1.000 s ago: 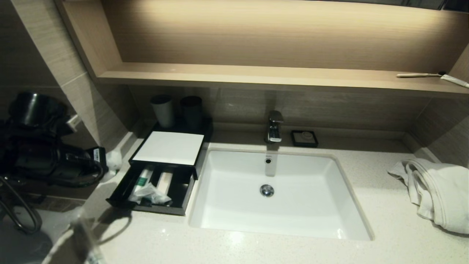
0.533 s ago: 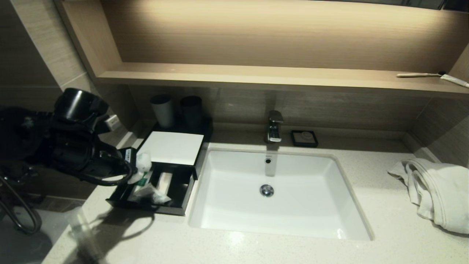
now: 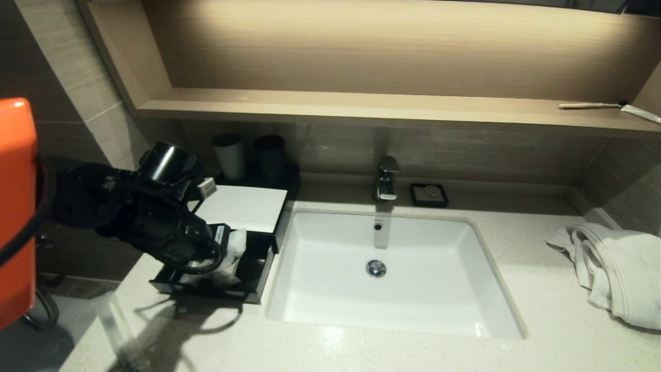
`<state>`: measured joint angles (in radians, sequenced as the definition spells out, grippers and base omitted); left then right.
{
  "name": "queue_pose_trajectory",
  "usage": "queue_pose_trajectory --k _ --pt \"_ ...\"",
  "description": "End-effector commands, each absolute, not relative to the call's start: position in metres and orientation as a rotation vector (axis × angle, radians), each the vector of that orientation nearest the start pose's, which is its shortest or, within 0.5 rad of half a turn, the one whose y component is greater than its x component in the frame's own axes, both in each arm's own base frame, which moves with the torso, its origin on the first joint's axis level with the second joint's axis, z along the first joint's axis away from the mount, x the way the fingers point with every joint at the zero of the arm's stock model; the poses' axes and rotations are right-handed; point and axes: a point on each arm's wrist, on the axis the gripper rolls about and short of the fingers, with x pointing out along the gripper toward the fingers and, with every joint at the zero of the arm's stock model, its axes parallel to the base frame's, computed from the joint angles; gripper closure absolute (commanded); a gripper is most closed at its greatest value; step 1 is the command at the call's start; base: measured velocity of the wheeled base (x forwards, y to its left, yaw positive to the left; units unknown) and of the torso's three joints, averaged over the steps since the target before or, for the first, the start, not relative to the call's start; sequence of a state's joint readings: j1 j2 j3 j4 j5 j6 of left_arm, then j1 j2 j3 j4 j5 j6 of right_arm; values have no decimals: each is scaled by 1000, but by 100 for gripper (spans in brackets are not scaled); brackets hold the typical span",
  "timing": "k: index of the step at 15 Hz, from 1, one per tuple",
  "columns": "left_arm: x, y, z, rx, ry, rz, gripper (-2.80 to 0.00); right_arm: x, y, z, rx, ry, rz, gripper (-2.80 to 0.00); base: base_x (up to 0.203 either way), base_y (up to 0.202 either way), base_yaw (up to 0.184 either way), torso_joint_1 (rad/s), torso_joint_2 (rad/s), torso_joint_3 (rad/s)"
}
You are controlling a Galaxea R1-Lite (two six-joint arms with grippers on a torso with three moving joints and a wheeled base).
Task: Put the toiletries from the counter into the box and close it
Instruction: Place the bathroom toiletry into the drawer
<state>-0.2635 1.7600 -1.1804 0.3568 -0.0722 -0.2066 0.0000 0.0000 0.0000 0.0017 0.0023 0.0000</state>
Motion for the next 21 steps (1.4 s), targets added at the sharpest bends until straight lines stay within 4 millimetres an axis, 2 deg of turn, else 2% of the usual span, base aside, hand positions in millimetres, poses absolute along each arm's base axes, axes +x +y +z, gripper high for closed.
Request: queue_pose_trajectory --k 1,8,21 --pt "298 -83 173 -91 984 -215 0 -23 0 75 0 2 3 0 0 0 0 0 0 0" --pt "310 -93 154 -69 1029 -230 0 -23 0 75 0 2 3 0 0 0 0 0 0 0" --pt "338 -105 142 -64 1040 -236 0 -23 0 75 0 2 3 0 0 0 0 0 0 0"
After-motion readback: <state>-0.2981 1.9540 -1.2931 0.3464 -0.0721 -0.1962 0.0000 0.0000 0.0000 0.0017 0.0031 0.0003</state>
